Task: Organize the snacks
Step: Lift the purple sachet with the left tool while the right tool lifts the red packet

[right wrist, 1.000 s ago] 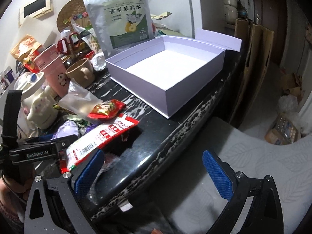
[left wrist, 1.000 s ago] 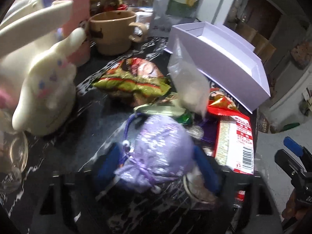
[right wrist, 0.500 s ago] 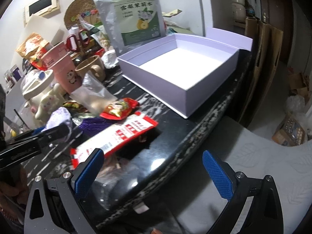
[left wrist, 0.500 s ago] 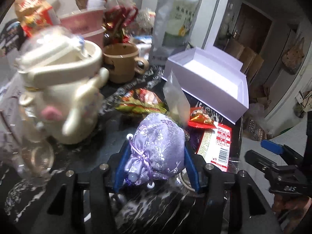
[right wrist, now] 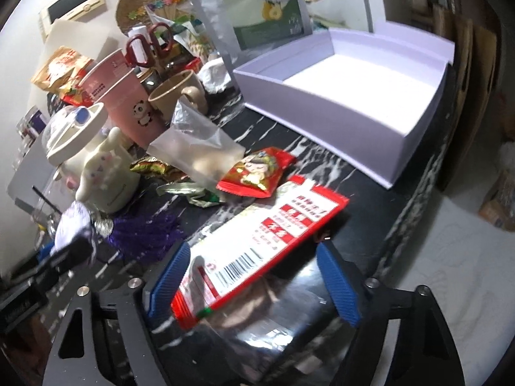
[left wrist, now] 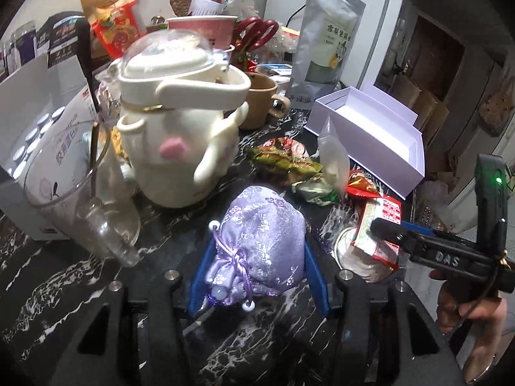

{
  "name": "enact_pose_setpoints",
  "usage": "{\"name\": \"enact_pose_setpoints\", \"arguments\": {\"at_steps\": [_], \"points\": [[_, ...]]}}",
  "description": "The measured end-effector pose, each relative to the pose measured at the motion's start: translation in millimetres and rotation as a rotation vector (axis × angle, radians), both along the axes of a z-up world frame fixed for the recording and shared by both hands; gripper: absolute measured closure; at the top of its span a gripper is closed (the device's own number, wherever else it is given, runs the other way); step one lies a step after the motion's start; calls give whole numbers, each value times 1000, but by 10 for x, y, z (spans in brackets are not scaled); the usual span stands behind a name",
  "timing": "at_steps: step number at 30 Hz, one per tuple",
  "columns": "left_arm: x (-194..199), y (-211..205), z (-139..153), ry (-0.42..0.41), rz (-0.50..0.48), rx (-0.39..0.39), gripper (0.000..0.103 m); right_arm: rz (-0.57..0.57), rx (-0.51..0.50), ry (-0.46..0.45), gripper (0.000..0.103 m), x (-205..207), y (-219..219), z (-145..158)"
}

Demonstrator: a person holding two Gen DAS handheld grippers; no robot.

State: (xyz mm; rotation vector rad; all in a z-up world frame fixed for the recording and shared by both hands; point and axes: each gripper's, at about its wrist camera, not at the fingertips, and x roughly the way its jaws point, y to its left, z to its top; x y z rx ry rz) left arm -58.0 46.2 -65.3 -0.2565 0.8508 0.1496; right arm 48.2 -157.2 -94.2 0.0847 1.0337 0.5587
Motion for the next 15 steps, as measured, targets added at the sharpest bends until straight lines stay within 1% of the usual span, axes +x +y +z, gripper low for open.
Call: {"name": "enact_pose_setpoints", "arguments": {"at_steps": [1, 2, 5, 7, 10, 12, 15], "points": [[1, 3, -16, 2, -2, -1, 51, 1, 10, 16, 31, 21, 24, -31], [4, 9, -25, 3, -6, -3, 51, -1, 18, 28, 32, 37, 43, -57], [21, 6, -43, 8, -18, -9, 51, -14, 65, 70, 44, 91, 66, -128], [12, 9, -45, 9, -26, -10, 51, -26, 87, 81, 65, 118, 61, -139], [34, 2, -44, 11, -36, -18, 51, -47, 136, 72, 81, 128, 20, -124], [31, -4, -22, 4, -42, -22, 51, -51, 170, 72, 86, 125, -6, -107], [15, -25, 42, -16, -50, -18, 51, -65, 204, 77, 90, 114, -58, -70]]}}
